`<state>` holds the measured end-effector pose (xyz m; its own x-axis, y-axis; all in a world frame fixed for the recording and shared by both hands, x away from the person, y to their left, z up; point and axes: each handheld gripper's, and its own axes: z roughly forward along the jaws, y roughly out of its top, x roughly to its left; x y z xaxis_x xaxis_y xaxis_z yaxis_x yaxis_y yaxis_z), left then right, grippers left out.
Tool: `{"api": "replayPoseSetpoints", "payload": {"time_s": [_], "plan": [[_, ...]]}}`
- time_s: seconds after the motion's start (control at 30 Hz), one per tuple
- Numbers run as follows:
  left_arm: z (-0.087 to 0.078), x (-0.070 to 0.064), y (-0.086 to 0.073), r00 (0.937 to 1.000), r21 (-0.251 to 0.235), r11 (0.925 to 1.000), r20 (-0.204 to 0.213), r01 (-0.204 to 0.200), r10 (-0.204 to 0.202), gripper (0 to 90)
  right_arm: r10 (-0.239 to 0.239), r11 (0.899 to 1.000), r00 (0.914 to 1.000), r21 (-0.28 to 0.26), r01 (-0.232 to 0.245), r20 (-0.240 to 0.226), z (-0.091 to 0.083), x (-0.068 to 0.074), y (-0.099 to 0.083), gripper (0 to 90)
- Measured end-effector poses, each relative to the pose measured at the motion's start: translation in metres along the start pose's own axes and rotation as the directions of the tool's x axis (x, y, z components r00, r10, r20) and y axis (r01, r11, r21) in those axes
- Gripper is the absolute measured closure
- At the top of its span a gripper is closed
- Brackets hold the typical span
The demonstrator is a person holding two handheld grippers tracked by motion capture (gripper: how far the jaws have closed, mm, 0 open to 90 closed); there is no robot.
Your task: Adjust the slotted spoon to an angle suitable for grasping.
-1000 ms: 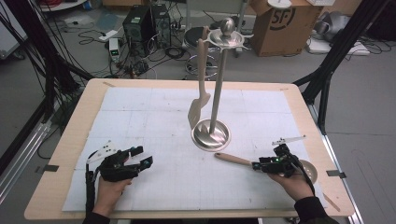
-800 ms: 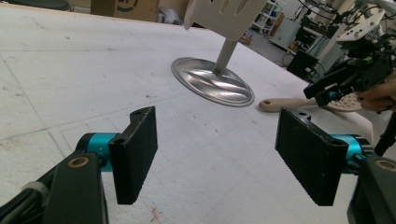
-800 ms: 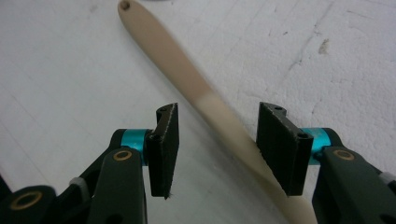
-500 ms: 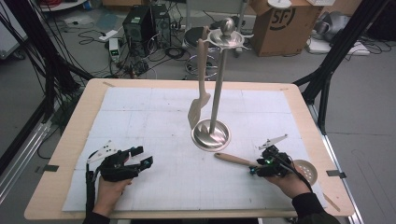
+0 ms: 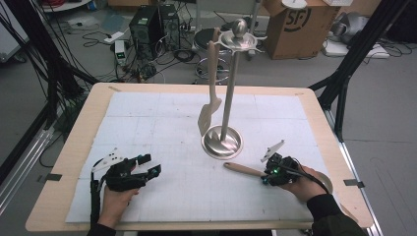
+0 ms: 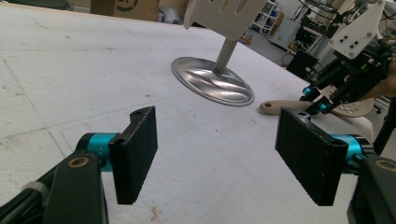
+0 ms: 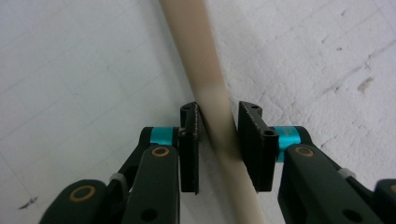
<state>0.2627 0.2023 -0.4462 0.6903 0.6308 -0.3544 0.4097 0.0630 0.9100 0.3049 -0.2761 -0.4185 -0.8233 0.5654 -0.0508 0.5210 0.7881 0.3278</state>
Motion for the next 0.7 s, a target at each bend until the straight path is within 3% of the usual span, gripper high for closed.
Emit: {"api": "replayPoseSetpoints", "payload": {"time_s": [0.13, 0.27, 0.4, 0.53, 0.7], "plan": [[-0.001, 0.0, 0.0, 1.0, -0.001, 1.0, -0.002, 0.001, -0.001, 30.2, -0.045, 0.999, 0.9989, 0.012, 0.045, 0.014, 0.0, 0.004, 0.002, 75.4], [-0.001, 0.0, 0.0, 1.0, -0.005, 1.0, 0.0, 0.001, -0.001, 30.2, -0.052, 0.999, 0.9981, 0.015, 0.052, 0.033, -0.001, 0.009, 0.002, 77.5], [-0.001, 0.0, 0.0, 1.0, -0.006, 1.0, -0.001, 0.003, -0.003, 30.2, -0.048, 0.999, 0.9984, -0.022, 0.049, 0.032, -0.003, 0.007, -0.002, 77.3], [-0.001, 0.0, 0.0, 1.0, -0.007, 1.0, -0.003, 0.005, -0.005, 30.2, 0.034, 0.993, 0.9994, -0.113, -0.033, 0.006, -0.011, 0.0, -0.011, 77.3], [0.0, 0.0, 0.0, 1.0, -0.002, 1.0, -0.001, -0.001, 0.001, 30.2, 0.115, 0.961, 0.9908, -0.243, -0.129, -0.071, -0.021, -0.009, -0.022, 77.4]]}}
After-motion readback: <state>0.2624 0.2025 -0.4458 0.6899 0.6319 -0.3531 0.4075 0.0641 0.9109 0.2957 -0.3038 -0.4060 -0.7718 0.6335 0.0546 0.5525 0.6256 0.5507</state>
